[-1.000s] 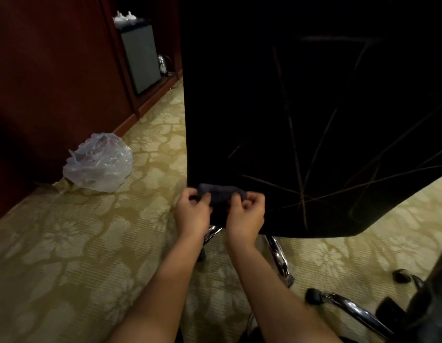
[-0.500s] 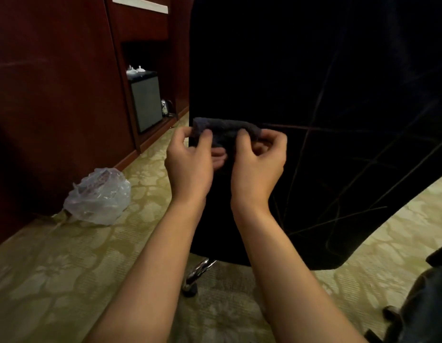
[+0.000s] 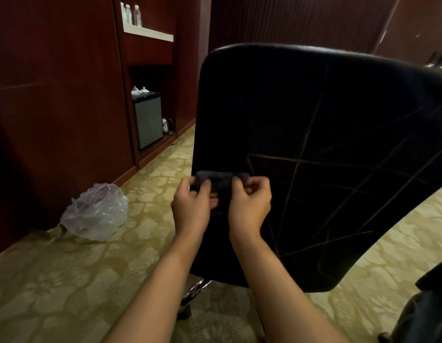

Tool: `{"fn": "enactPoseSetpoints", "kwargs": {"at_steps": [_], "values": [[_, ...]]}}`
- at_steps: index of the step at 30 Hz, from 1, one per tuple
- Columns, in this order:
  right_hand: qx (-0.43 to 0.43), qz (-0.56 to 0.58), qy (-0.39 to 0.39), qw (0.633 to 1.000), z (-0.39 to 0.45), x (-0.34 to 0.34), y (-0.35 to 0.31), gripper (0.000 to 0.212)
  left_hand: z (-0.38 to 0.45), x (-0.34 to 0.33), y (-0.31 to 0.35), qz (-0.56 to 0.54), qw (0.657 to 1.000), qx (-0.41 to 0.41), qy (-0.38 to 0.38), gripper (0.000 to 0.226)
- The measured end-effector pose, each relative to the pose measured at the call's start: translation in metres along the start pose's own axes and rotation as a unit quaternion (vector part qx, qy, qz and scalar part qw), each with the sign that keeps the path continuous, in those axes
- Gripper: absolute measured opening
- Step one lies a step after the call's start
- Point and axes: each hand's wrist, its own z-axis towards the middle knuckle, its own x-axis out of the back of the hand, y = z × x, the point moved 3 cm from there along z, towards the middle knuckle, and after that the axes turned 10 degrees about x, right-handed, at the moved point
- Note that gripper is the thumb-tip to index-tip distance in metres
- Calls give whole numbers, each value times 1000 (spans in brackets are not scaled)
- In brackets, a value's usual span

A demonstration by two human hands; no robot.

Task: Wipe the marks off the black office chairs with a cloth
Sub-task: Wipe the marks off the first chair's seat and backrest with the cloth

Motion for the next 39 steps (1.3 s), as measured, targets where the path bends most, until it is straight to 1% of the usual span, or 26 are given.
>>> {"fn": "enactPoseSetpoints", "kwargs": {"at_steps": [4,6,8,10,12,14,17,19,21,24,26,28,30,32,33,36,39], "values": [[97,63,49,992,34,1,-87,18,-12,-25,90,-65,993,-90,-33,13],[150,61,62,985,48,3,-125,18,-18,-34,132,-68,988,-139,-29,20],[185,54,54,980,55,6,-150,18,-19,-39,159,-53,983,-178,-14,27],[211,43,50,975,54,8,-156,18,-16,-40,167,-37,979,-198,-2,32],[223,18,55,973,49,7,-143,19,-13,-37,154,-19,978,-209,5,30],[184,-7,50,982,42,5,-116,18,-9,-33,123,2,984,-178,-6,22],[103,-47,1,994,28,7,-79,18,-11,-19,74,11,994,-109,-20,15],[91,-52,-22,994,26,11,-74,17,-14,-18,68,13,996,-89,-26,16],[123,-42,-5,992,32,16,-92,17,-20,-22,86,-8,996,-89,-24,12],[207,7,49,977,48,23,-149,17,-35,-37,143,-72,983,-160,-46,10],[232,30,48,971,59,29,-184,17,-47,-46,181,-85,975,-198,-58,10],[231,32,37,972,66,30,-197,17,-51,-53,202,-74,971,-220,-60,10],[230,0,44,972,65,29,-190,17,-45,-56,197,-56,971,-232,-34,12],[216,-31,48,975,59,26,-166,17,-39,-54,174,-26,970,-241,-3,16],[203,-45,45,977,57,25,-150,17,-34,-52,157,-12,972,-234,4,19],[140,-92,8,986,44,25,-98,17,-24,-44,101,24,982,-187,2,16],[82,-109,-28,990,34,29,-67,18,-23,-36,62,57,989,-139,-6,19]]}}
